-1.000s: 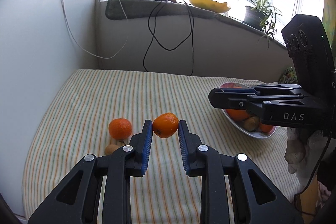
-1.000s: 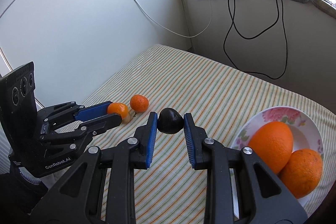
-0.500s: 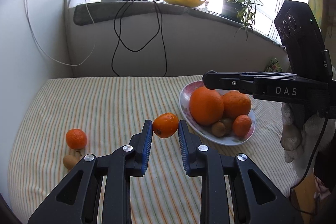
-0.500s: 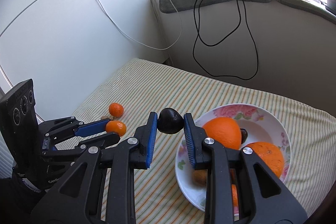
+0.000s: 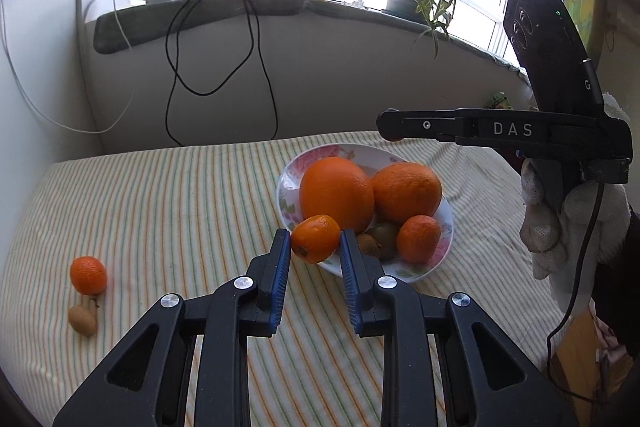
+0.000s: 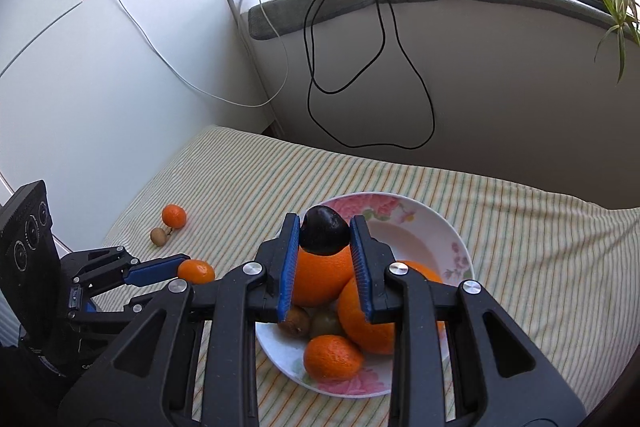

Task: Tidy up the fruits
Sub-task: 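Carry the tangerine and plum to the plate in both grippers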

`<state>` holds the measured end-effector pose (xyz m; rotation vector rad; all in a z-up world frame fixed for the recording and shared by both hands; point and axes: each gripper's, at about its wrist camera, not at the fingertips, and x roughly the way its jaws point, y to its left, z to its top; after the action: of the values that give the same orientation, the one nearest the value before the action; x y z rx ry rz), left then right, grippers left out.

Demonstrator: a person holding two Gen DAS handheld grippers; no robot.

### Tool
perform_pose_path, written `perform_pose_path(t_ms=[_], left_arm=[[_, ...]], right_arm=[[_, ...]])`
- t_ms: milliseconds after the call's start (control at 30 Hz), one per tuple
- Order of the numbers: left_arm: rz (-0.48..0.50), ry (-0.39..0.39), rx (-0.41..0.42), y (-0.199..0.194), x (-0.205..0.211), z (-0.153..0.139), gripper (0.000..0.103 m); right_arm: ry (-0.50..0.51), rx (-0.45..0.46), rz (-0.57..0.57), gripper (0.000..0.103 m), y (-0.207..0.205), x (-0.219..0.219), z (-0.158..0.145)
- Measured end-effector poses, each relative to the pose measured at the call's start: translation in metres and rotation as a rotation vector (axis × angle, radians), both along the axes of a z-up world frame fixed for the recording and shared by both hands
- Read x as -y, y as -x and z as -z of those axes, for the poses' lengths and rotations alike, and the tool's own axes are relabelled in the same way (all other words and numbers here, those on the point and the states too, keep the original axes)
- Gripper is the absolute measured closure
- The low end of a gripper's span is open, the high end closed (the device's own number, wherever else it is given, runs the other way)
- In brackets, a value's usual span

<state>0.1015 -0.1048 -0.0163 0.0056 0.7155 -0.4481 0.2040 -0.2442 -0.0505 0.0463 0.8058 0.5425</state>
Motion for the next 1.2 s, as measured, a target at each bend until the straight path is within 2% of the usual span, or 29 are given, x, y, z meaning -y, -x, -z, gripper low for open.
perform_pose_path(t_ms=[500, 1200], left_arm=[[0.079, -0.002, -0.021, -0.009, 0.041, 0.008, 0.08], [0.082, -0.008, -0.024, -0.013, 0.051, 0.008, 0.079]], right_arm=[[0.002, -0.04, 0.049, 0.076, -0.022, 0.027, 0.015], [0.004, -0.053, 0.043, 0.076, -0.033, 0.026, 0.022]])
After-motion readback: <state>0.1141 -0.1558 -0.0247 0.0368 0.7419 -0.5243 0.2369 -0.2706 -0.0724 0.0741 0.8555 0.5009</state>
